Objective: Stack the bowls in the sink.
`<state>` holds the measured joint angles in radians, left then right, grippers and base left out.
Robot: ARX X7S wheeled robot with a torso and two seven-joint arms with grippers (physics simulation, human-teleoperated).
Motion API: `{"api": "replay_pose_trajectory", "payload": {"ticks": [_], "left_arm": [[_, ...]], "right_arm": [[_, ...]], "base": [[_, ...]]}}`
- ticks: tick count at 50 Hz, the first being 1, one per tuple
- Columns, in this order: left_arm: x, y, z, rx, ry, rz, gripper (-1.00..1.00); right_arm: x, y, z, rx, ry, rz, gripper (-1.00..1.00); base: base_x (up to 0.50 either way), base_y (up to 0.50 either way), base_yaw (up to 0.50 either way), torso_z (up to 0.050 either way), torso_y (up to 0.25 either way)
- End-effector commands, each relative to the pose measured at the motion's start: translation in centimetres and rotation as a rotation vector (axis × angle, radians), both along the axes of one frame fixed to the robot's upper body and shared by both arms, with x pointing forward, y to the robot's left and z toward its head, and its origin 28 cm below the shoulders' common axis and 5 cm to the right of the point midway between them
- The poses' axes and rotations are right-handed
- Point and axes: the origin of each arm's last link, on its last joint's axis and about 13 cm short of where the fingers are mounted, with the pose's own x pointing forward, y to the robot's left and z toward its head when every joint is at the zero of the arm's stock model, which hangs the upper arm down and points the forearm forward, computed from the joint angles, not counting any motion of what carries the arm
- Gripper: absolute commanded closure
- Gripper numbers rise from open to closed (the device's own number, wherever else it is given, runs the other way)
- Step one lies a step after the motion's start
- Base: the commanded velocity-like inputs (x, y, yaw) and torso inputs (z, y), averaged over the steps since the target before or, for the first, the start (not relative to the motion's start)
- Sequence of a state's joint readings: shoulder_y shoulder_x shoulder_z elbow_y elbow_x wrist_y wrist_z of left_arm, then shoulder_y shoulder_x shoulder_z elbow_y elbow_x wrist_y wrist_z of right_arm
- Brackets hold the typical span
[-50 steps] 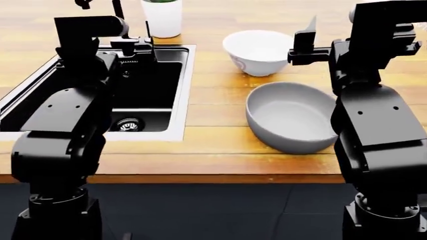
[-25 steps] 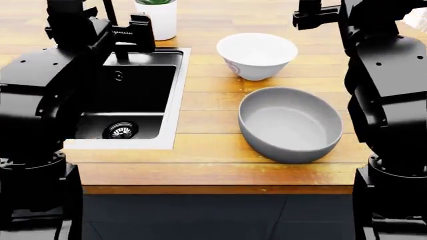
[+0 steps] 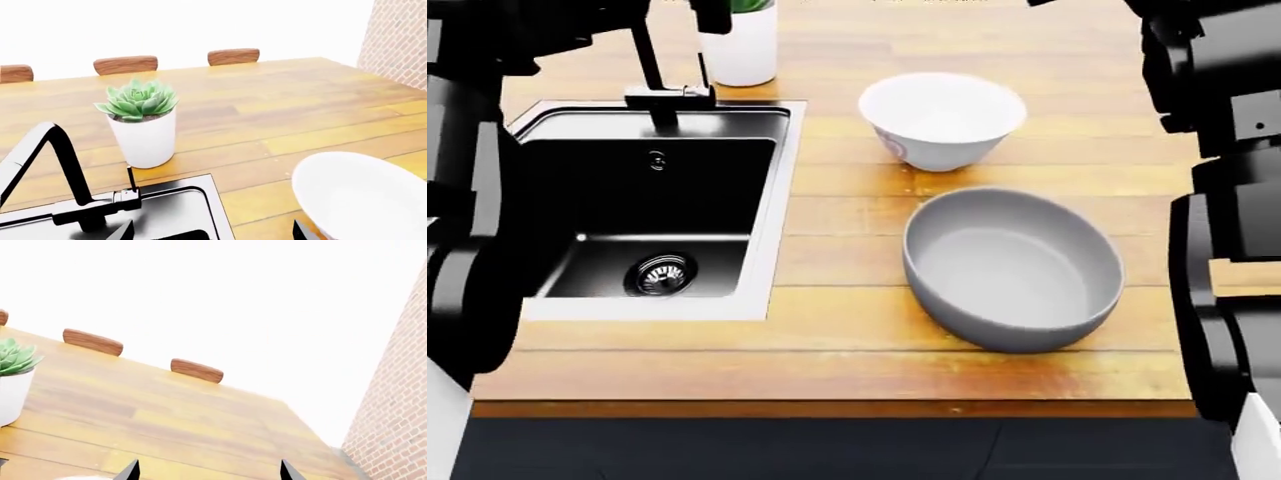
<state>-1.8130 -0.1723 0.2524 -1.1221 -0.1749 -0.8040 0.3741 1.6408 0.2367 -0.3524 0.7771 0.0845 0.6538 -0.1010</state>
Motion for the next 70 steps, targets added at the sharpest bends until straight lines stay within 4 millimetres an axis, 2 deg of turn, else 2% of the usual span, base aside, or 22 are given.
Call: {"api": "replay_pose_trajectory", "payload": {"ticks": [1, 15, 19, 26, 28, 31, 33, 36, 39, 44, 52, 59, 70], "left_arm": [[-0.6, 0.4, 1.2, -0.02, 0.081, -0.029, -1.0], [-0.8, 0.4, 1.3, -0.029, 0.098, -0.045, -1.0], [-2.1, 0.3, 0.5, -0.037, 0.141, -0.061, -1.0], [-5.8, 0.5, -0.6, -0.044, 0.224, -0.075, -1.0], [-6.3, 0.5, -0.8, -0.046, 0.239, -0.083, -1.0], [-7.4, 1.1, -1.1, -0.027, 0.254, 0.005, -1.0], [-8.4, 0.7, -1.3, -0.052, 0.27, -0.065, -1.0], [-9.4, 0.9, -1.7, -0.083, 0.297, -0.085, -1.0], [-10.3, 1.1, -2.5, -0.11, 0.333, -0.089, -1.0], [-11.3, 1.3, -3.9, -0.144, 0.388, -0.097, -1.0], [-11.5, 1.5, -4.7, -0.16, 0.416, -0.086, -1.0], [-11.4, 1.6, -4.2, -0.158, 0.401, -0.08, -1.0], [-11.1, 1.7, -4.2, -0.153, 0.393, -0.076, -1.0]], "right_arm": [[0.1, -1.1, 1.1, -0.019, 0.059, -0.018, -1.0], [-0.5, -1.3, 0.7, -0.025, 0.07, -0.011, -1.0], [-1.3, -1.5, 0.5, -0.023, 0.091, -0.005, -1.0], [-5.1, -2.9, 0.6, -0.002, 0.216, 0.006, -1.0], [-6.4, -3.2, 0.6, 0.001, 0.26, -0.004, -1.0], [-8.4, -3.5, 0.4, 0.032, 0.349, -0.001, -1.0], [-9.1, -4.0, 0.2, 0.063, 0.41, 0.002, -1.0], [-10.1, -6.7, -0.1, 0.108, 0.485, -0.213, -1.0], [-11.2, -6.8, -1.5, 0.121, 0.563, -0.314, -1.0], [-13.8, -5.4, -2.9, 0.22, 0.779, -0.01, -1.0], [-15.7, -5.0, -5.1, 0.287, 0.91, 0.047, -1.0], [-17.6, -5.0, -5.5, 0.247, 1.014, 0.146, -1.0], [-16.7, -4.8, -6.4, 0.152, 1.064, 0.168, -1.0]], "base": [[0.47, -0.06, 0.0, 0.0, 0.0], [0.3, -0.02, 0.0, 0.0, 0.0], [0.0, 0.0, 0.0, 0.0, 0.0], [0.0, 0.0, 0.0, 0.0, 0.0], [0.0, 0.0, 0.0, 0.0, 0.0], [0.0, 0.0, 0.0, 0.0, 0.0], [0.0, 0.0, 0.0, 0.0, 0.0], [0.0, 0.0, 0.0, 0.0, 0.0], [0.0, 0.0, 0.0, 0.0, 0.0], [0.0, 0.0, 0.0, 0.0, 0.0], [0.0, 0.0, 0.0, 0.0, 0.0], [0.0, 0.0, 0.0, 0.0, 0.0], [0.0, 0.0, 0.0, 0.0, 0.0]]}}
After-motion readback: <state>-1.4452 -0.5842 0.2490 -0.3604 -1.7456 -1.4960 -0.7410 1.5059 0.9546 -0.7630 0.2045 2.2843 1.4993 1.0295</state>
